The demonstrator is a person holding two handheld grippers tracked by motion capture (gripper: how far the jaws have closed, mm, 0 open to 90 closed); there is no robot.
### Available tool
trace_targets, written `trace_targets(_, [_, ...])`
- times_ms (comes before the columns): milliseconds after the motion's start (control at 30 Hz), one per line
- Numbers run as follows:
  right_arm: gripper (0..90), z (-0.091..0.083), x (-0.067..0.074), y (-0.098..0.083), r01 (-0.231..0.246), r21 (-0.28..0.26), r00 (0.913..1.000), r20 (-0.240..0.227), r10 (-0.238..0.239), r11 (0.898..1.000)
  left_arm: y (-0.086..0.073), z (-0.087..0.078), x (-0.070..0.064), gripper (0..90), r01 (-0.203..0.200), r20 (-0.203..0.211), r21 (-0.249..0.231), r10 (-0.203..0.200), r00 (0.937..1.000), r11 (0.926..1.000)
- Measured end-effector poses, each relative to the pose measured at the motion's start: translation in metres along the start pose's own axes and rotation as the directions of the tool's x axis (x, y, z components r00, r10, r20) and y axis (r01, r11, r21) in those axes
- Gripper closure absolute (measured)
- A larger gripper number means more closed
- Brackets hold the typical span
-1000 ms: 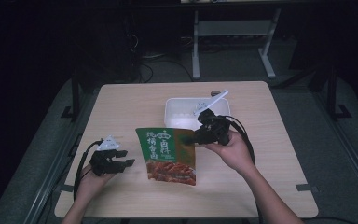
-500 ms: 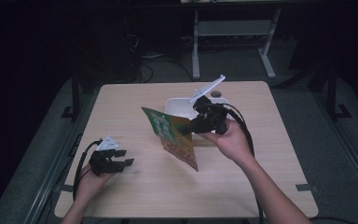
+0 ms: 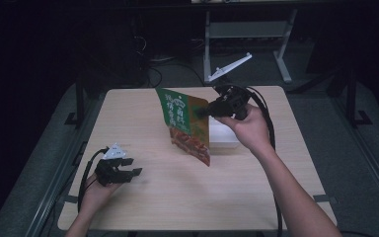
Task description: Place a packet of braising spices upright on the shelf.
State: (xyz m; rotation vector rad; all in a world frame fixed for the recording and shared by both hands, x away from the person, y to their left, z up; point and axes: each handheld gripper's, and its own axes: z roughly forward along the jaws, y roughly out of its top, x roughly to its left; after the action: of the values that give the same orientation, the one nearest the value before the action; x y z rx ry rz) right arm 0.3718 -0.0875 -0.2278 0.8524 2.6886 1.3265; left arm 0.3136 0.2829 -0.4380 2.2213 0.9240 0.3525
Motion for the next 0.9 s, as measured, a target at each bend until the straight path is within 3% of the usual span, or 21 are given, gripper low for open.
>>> trace_targets(400, [90.0, -0.012, -0.015, 0.016, -0.026, -0.041, 0.9947, 0.098, 0.030, 0.999, 0.000, 0.001, 0.000, 44.3, 0.004, -0.002, 0.003, -0.004, 1.0000, 1.0000])
trace_targets(467, [90.0, -0.011, -0.018, 0.020, -0.026, -0.044, 0.9908, 0.131, 0.031, 0.999, 0.000, 0.002, 0.000, 44.1, 0.004, -0.002, 0.005, -0.004, 1.0000, 1.0000])
trace_targets(767, [89.9, 0.000, -0.027, 0.028, -0.027, -0.045, 0.9798, 0.197, 0.036, 0.999, 0.000, 0.002, 0.002, 43.5, -0.002, -0.007, 0.008, 0.002, 1.0000, 1.0000])
trace_targets(900, [90.0, 0.006, -0.034, 0.032, -0.031, -0.052, 0.9694, 0.242, 0.042, 0.998, 0.000, 0.002, 0.002, 43.4, 0.000, -0.004, 0.010, 0.000, 1.0000, 1.0000])
